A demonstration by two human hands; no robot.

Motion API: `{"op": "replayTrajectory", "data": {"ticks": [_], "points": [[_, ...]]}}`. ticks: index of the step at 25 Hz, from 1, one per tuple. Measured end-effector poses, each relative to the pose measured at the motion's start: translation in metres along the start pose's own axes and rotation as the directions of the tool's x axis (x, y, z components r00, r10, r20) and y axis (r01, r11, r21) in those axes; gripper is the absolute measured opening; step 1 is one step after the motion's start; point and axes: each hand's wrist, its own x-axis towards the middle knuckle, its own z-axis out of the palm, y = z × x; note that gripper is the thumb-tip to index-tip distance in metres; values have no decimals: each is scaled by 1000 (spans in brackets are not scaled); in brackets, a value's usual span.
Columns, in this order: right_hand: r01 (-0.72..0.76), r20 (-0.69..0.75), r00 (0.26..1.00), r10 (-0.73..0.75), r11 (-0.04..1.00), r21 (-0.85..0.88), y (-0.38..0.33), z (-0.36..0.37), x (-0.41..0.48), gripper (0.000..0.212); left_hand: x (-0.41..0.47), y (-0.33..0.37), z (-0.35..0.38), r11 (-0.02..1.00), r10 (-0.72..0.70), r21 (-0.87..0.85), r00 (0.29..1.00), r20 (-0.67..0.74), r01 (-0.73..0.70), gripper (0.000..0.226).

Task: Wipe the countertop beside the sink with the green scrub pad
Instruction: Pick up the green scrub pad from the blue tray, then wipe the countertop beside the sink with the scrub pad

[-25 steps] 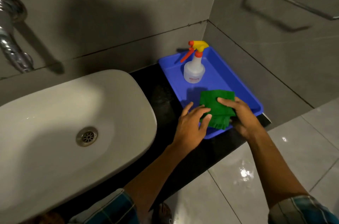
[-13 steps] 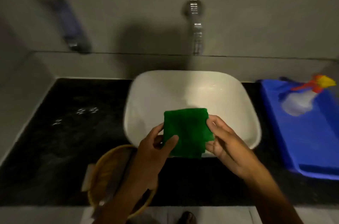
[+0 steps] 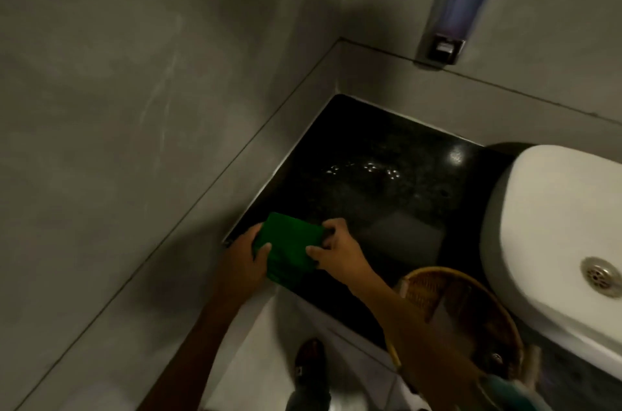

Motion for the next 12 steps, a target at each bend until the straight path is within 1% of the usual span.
{"op": "replayTrajectory", "data": {"ticks": [1, 2, 3, 4, 5, 6, 7, 8, 9, 10, 12], "points": [[19, -55, 998, -24, 996, -88, 1, -1, 8, 53, 7, -6, 0, 996, 21, 82, 999, -24, -19, 49], [35, -152, 987, -56, 989, -140, 2, -10, 16, 54, 12, -8, 1, 987, 67, 148, 996, -59, -57, 49], [33, -273, 959, -77, 986, -162, 5, -24, 21, 52, 15, -7, 6, 975, 132, 191, 989, -70, -117, 49], [4, -413, 907, -82, 982, -187, 9, -44, 28, 49, 16, -4, 14, 954, 200, 235, 979, -45, -184, 52], [-49, -552, 830, -84, 974, -221, 16, -66, 35, 47, 15, -2, 26, 923, 256, 296, 967, 2, -245, 59], [-120, -654, 751, -91, 955, -271, 24, -88, 42, 48, 14, -1, 38, 881, 287, 379, 957, 50, -284, 68], [-197, -715, 692, -100, 926, -321, 33, -108, 48, 51, 14, -1, 49, 833, 291, 466, 953, 87, -297, 77], [-278, -753, 651, -93, 894, -351, 43, -123, 54, 55, 14, -3, 60, 790, 280, 538, 953, 110, -295, 83], [-353, -778, 626, -62, 867, -352, 50, -133, 61, 59, 15, -7, 68, 757, 275, 585, 954, 118, -291, 85], [-410, -789, 614, -22, 845, -343, 57, -140, 67, 64, 16, -11, 74, 739, 284, 607, 952, 114, -293, 83], [-453, -796, 605, 4, 824, -340, 65, -143, 81, 72, 23, -20, 79, 736, 305, 611, 948, 87, -293, 76]]}}
